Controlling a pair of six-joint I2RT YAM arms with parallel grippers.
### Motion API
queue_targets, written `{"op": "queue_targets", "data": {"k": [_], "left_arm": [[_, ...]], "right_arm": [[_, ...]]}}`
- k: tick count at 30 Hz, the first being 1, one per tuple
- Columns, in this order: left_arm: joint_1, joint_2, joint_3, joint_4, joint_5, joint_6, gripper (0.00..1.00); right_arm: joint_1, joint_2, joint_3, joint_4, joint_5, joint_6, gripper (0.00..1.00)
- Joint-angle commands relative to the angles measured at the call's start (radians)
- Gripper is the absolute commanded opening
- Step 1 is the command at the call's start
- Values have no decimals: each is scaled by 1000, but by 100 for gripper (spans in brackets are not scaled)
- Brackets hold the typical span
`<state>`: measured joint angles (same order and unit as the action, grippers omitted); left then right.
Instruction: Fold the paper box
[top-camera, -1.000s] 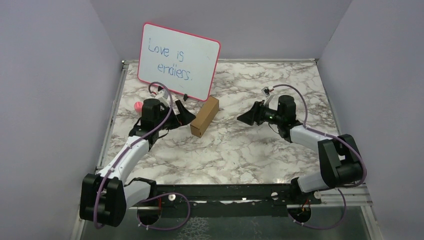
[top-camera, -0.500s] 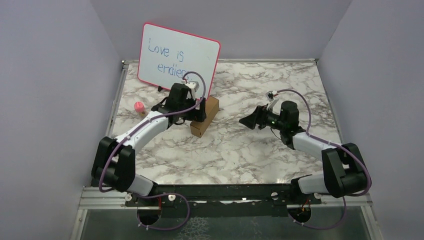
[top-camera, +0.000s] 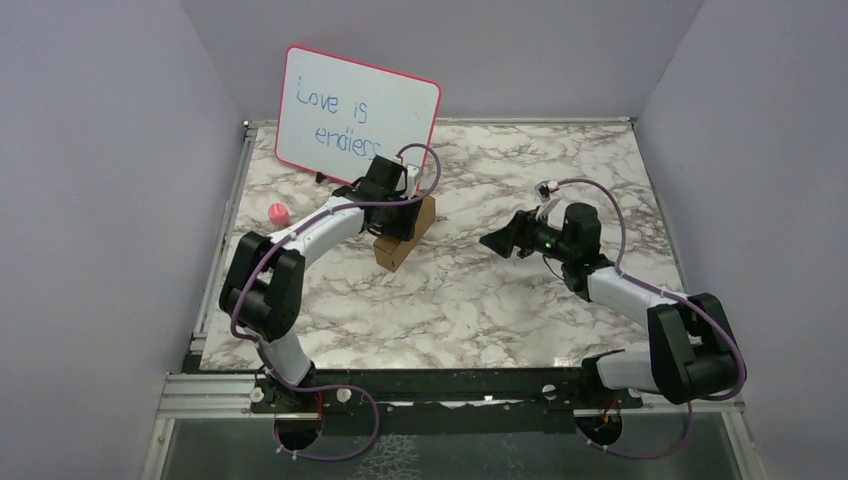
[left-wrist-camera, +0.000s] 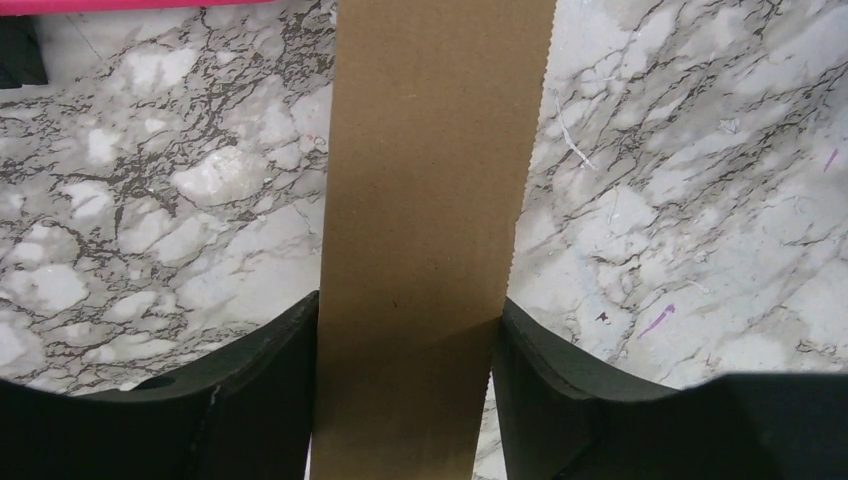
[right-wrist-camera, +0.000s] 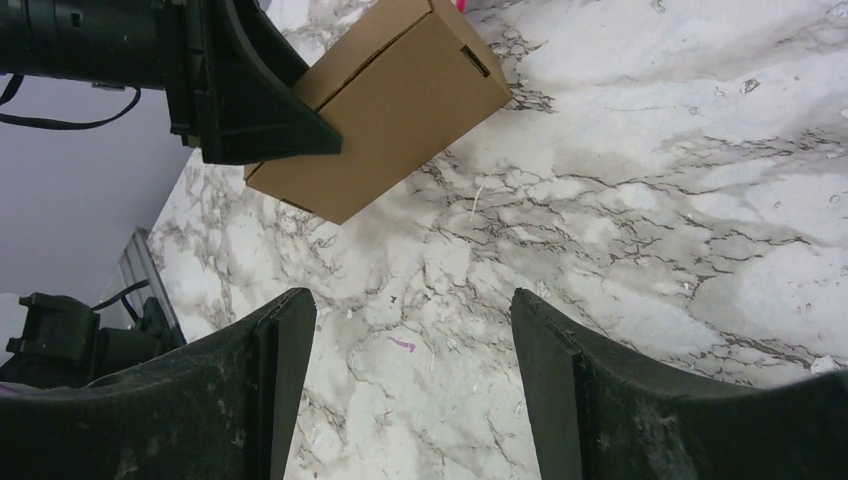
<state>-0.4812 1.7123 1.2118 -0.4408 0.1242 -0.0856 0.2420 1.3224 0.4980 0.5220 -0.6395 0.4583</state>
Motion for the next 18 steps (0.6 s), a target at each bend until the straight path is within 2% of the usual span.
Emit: {"op": "queue_targets", "data": {"k": [1,6,8,13,15,18], "left_arm": [[-24,3,48,-51,-23,49,54],[-111,-46,46,-57,-208,105,49],[-158,-58,36,-55,-321,134,47],[-267,-69,5,-37,-525,176,45],[-314,-73,-15,-8,-610,208,45],[-385,-62,-22,29,-704,242,45]], "right_arm": [[-3,-34,-3,7,22,-21,76],[-3,-52,-3,0,18,-26,76],[-4,-67,0,-13,15,-32,76],[-4,-156,27,-131,49,-59,75],[-4,-229,33,-216,109,-77,75],[-4,-378,42,-375,299,-105,76]]}}
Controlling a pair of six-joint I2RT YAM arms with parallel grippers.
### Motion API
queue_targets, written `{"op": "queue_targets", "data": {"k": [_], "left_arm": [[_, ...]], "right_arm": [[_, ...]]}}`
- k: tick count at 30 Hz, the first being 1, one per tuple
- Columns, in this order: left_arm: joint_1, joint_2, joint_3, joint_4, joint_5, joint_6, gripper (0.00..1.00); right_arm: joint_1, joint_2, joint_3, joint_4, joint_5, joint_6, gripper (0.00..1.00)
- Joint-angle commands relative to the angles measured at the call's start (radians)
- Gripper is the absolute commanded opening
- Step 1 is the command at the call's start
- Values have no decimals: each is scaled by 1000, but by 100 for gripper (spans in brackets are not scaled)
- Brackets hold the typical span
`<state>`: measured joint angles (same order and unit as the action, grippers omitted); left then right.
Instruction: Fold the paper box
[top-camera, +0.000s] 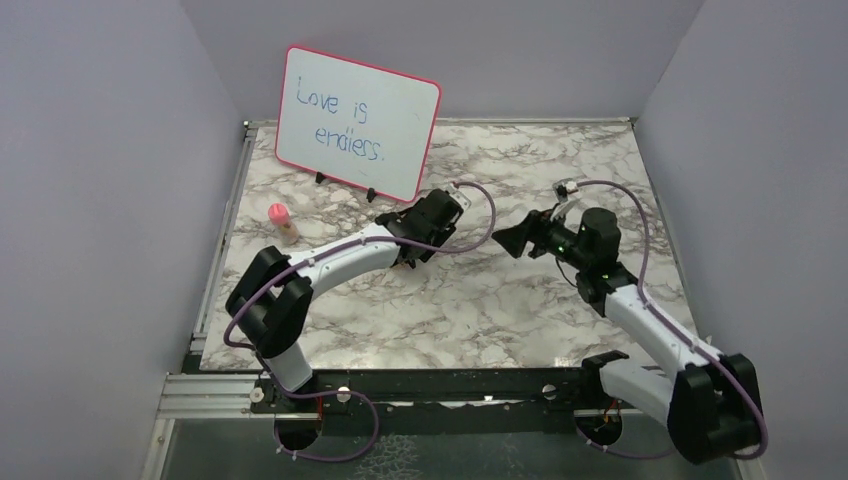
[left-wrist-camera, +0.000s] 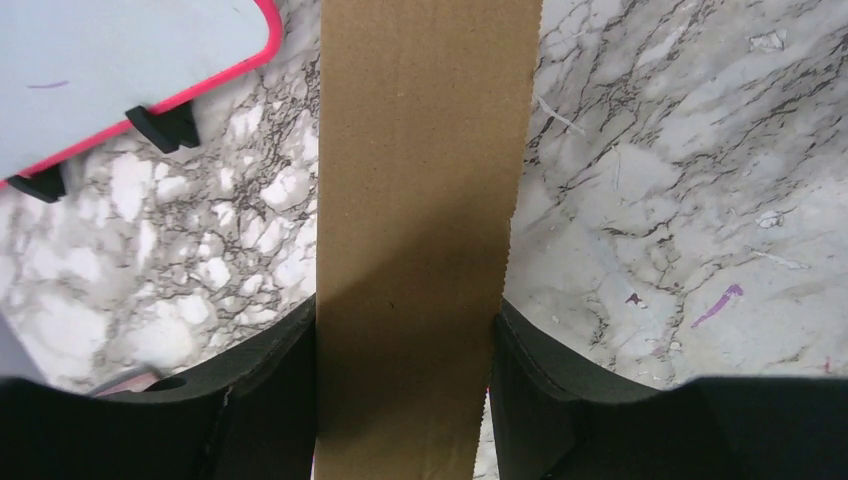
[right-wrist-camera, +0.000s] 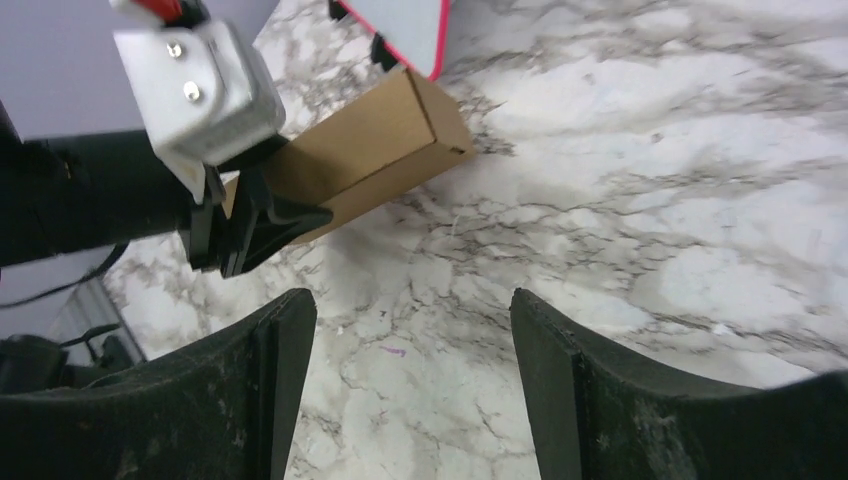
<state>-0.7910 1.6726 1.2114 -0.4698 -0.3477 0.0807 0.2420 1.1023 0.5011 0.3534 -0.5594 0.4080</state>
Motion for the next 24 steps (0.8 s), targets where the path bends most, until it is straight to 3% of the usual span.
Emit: {"op": "queue_targets", "data": {"k": [1,8,17,24], "left_arm": [[-93,-19,-28,79,-248,82,45],[-233,19,-131,242,-363,141,45],[-361,113,-256,455,-467,272,48],[-452,102,-336,557,-504,334,66]], "right_arm": [[-4,-213,44,-256,284,-62,77],[-3,-509,115,-571,635,-14,89],[-4,-688,134,-641,709,-33,93],[-3,-733,147,-651,743,-82,95]]}}
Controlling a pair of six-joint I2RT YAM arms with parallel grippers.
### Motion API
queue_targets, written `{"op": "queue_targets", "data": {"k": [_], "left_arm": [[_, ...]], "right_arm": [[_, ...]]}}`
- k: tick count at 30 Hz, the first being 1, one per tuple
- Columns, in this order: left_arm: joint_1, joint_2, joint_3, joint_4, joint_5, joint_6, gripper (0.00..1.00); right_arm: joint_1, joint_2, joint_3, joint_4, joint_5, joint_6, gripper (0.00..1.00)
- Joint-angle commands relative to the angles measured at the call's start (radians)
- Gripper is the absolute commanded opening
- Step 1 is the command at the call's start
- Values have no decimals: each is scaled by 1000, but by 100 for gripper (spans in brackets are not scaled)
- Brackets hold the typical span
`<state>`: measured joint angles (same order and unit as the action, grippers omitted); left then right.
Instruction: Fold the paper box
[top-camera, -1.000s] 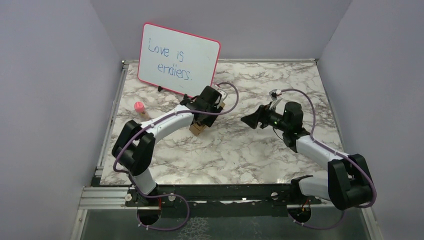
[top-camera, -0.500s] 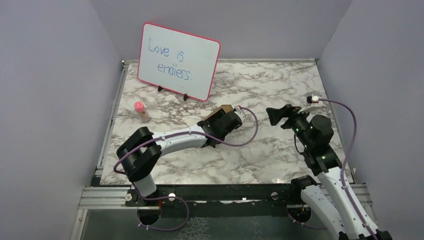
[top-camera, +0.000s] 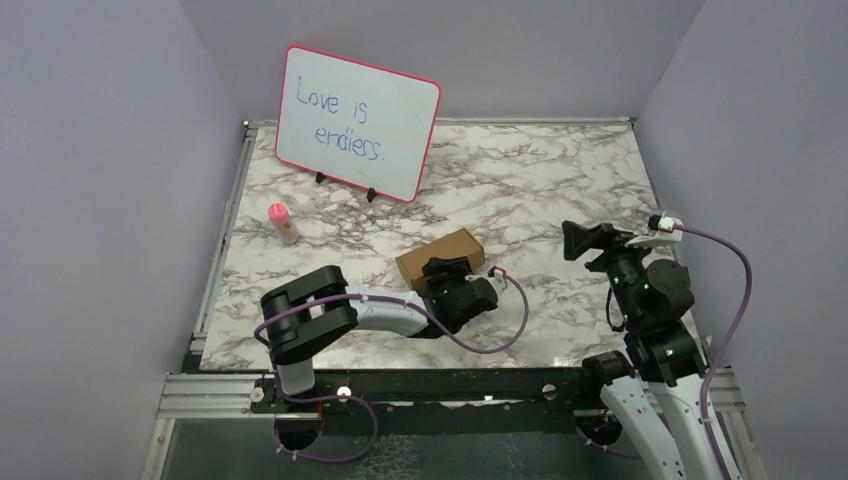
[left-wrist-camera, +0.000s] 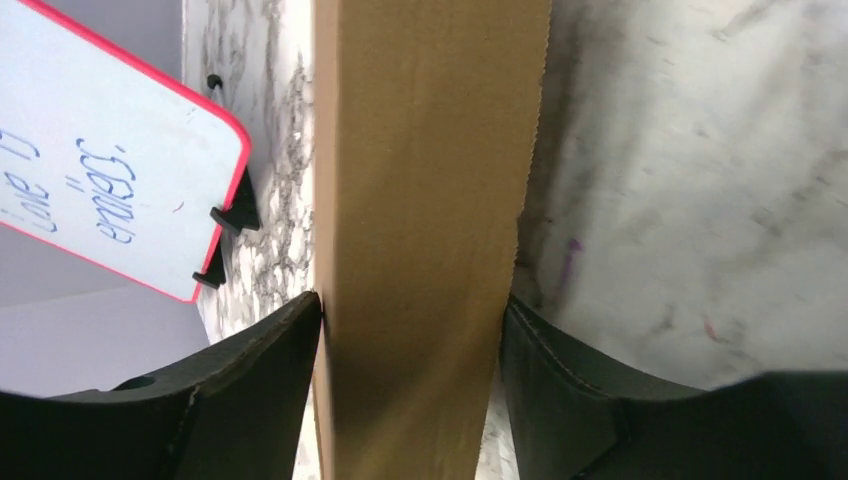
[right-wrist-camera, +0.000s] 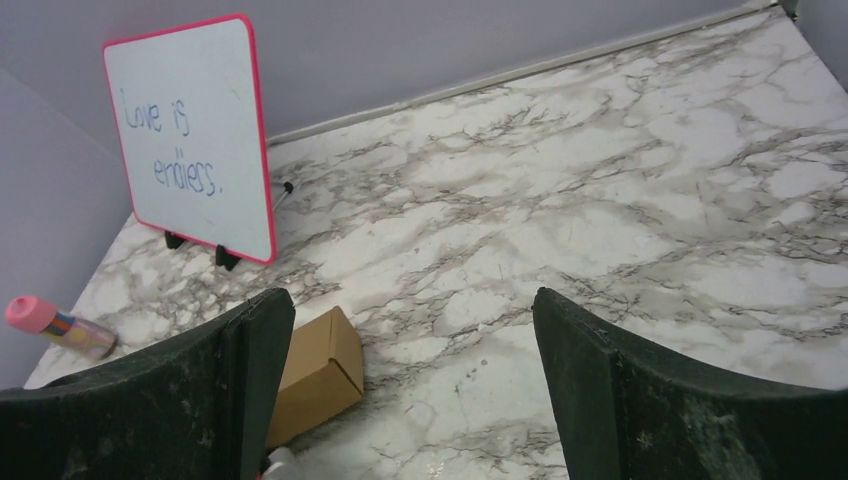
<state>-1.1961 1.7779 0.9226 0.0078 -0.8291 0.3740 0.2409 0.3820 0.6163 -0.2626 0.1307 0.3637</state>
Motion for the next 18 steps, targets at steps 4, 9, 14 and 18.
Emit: {"op": "queue_targets", "data": {"k": [4,9,14,18], "left_arm": [[-56,-63,-54,45,-13,15,81],[-62,-160,-52,-5,42,-31,99],[-62,-267,-42,-70,153,-94,99],[2,-343,-35,-100,232,-167,99]], "right_arm": [[-3,9,42,-33,35,-38,95],[-3,34,58,-39,35,-49,95],[-3,54,71,-47,39,-60,95],[-3,62,69,-50,46,-67,95]]}}
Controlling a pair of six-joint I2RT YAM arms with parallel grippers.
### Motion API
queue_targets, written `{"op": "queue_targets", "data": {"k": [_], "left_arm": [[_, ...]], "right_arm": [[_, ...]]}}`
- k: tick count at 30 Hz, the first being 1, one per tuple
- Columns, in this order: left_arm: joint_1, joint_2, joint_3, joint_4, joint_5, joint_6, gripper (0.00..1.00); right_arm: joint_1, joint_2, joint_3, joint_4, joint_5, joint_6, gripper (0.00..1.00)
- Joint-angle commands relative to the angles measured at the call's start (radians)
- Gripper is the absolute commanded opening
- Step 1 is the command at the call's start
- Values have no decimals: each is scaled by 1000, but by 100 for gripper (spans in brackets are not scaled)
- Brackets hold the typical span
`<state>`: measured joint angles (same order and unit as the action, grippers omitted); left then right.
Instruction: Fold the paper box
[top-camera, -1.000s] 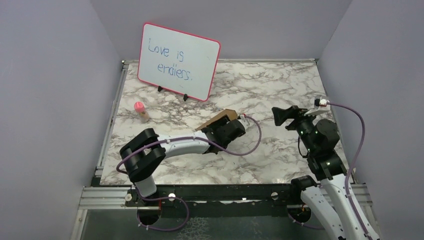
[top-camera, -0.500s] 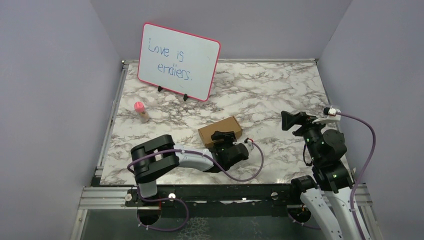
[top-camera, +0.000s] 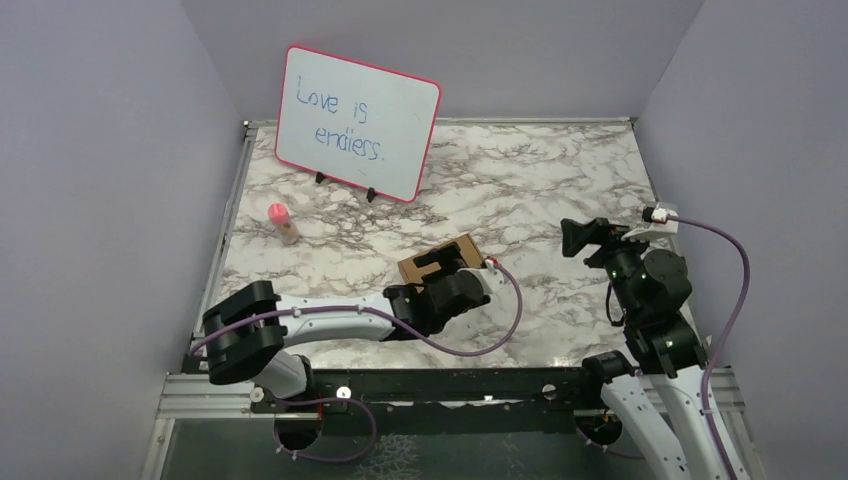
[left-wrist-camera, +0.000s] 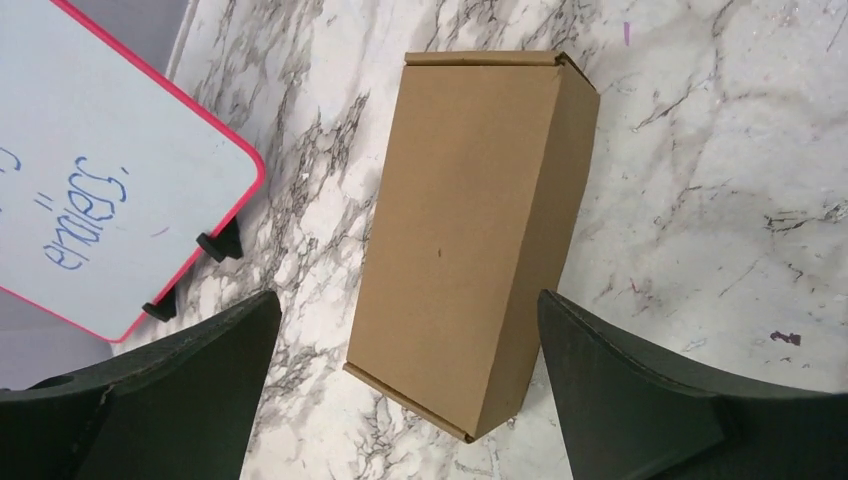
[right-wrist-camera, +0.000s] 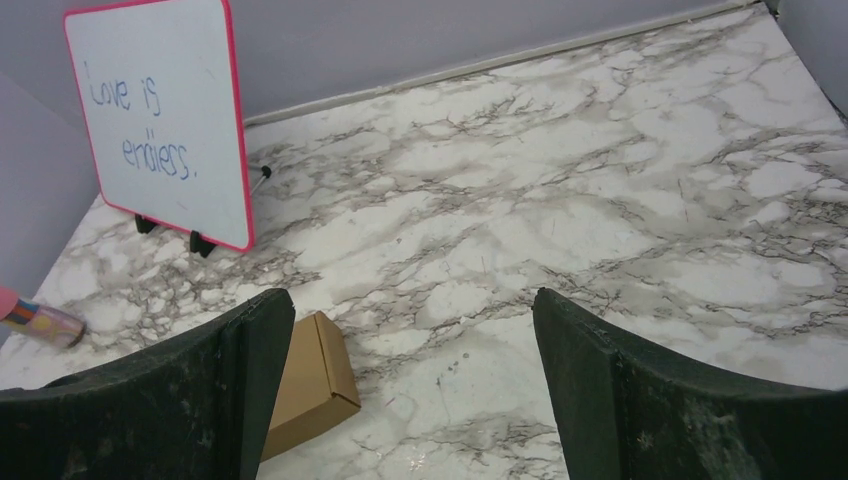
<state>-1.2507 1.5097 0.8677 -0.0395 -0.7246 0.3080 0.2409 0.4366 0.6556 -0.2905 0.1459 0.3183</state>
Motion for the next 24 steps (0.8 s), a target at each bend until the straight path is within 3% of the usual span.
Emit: {"op": "queue_targets", "data": {"k": [1,4,13,18,24], "left_arm": [[95,-95,24,-67,167,-130,99],[200,-142,37,-91,218,-204,99],[469,-286,53,-163,277,-467,99],[715,-454,-11,-200,434,-624,99],[982,-638,-71,-233,590,-632,99]], "right_arm": [[-3,9,29,-23,28,-22,95],[-3,8,28,-23,21,-26,100],[-2,20,29,-25,19,-43,100],[-3,18,42,-23,4,-69,100],[-3,18,51,-22,40,-91,100]]}}
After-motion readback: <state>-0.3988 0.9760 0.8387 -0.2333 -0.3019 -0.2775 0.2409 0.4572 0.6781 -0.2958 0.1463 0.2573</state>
